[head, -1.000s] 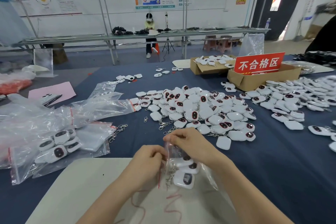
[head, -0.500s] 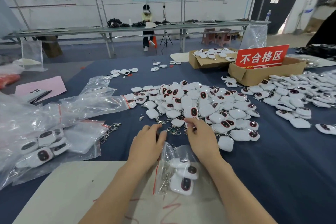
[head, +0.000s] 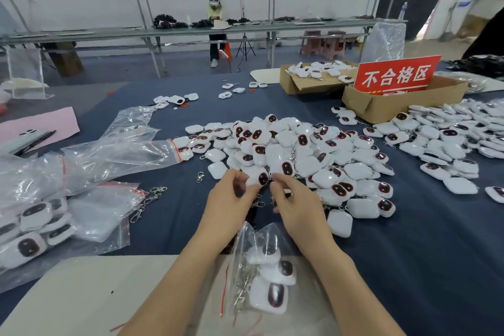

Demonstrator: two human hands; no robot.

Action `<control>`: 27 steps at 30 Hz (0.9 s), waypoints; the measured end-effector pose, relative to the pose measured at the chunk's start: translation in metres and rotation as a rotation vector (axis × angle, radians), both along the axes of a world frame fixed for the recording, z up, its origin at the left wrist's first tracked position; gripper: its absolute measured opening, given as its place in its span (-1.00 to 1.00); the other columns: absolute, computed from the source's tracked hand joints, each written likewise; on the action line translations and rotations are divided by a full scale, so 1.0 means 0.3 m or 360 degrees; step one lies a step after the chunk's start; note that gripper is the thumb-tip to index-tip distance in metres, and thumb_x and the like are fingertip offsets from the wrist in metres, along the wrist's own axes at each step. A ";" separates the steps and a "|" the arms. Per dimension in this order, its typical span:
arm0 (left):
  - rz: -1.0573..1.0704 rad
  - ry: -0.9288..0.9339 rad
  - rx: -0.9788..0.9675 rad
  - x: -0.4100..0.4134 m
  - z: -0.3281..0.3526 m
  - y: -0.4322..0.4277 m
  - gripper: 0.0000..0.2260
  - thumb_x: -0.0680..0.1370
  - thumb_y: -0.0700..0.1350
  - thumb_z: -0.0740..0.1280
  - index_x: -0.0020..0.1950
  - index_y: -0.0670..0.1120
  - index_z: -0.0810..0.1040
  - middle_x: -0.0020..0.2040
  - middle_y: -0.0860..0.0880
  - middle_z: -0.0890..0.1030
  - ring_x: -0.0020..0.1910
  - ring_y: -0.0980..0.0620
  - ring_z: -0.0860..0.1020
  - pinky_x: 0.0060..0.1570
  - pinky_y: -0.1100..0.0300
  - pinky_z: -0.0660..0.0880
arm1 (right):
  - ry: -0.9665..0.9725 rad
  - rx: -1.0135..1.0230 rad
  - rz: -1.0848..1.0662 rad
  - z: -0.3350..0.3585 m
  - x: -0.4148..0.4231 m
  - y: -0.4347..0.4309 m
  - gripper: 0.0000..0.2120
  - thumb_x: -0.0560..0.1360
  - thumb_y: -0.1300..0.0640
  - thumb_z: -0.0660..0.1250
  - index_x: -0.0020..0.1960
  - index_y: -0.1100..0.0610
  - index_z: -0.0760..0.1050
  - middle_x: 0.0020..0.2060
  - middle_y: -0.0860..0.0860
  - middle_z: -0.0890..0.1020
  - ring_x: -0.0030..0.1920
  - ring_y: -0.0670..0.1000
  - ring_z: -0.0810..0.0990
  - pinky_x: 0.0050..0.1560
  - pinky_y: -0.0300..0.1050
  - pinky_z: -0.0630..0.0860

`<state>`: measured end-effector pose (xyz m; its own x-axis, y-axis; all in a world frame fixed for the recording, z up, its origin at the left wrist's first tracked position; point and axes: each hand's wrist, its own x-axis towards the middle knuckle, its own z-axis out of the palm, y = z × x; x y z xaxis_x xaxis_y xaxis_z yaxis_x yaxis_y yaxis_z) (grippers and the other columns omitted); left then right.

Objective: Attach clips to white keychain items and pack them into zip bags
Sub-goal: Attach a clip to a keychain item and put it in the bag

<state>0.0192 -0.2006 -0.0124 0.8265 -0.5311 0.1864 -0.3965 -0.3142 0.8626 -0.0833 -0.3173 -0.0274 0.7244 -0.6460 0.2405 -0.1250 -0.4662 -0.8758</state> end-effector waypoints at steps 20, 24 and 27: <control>-0.0154 0.0358 -0.0352 -0.041 -0.007 0.063 -0.88 0.64 -0.05 0.31 0.02 0.06 0.65 -0.29 0.19 0.60 -0.32 0.27 0.49 -0.27 0.47 0.41 | -0.0352 0.0769 0.0413 0.043 0.019 0.024 -0.74 0.58 0.23 0.37 0.02 -0.13 0.67 -0.09 -0.09 0.75 -0.17 -0.17 0.64 -0.15 -0.30 0.60; -0.0179 0.0402 -0.0373 -0.045 -0.002 0.064 -0.88 0.65 -0.07 0.31 0.04 0.02 0.65 -0.28 0.20 0.61 -0.31 0.31 0.50 -0.25 0.49 0.40 | -0.0366 0.0741 0.0419 0.049 0.011 0.027 -0.73 0.57 0.24 0.38 -0.04 -0.13 0.68 -0.15 -0.12 0.75 -0.23 -0.20 0.64 -0.16 -0.38 0.56; -0.0176 0.0401 -0.0368 -0.042 0.000 0.065 -0.88 0.65 -0.08 0.31 0.03 0.01 0.65 -0.28 0.20 0.62 -0.31 0.32 0.50 -0.26 0.51 0.40 | -0.0347 0.0697 0.0423 0.052 0.008 0.029 -0.76 0.58 0.24 0.38 -0.06 -0.10 0.69 -0.25 -0.16 0.73 -0.27 -0.26 0.64 -0.20 -0.43 0.52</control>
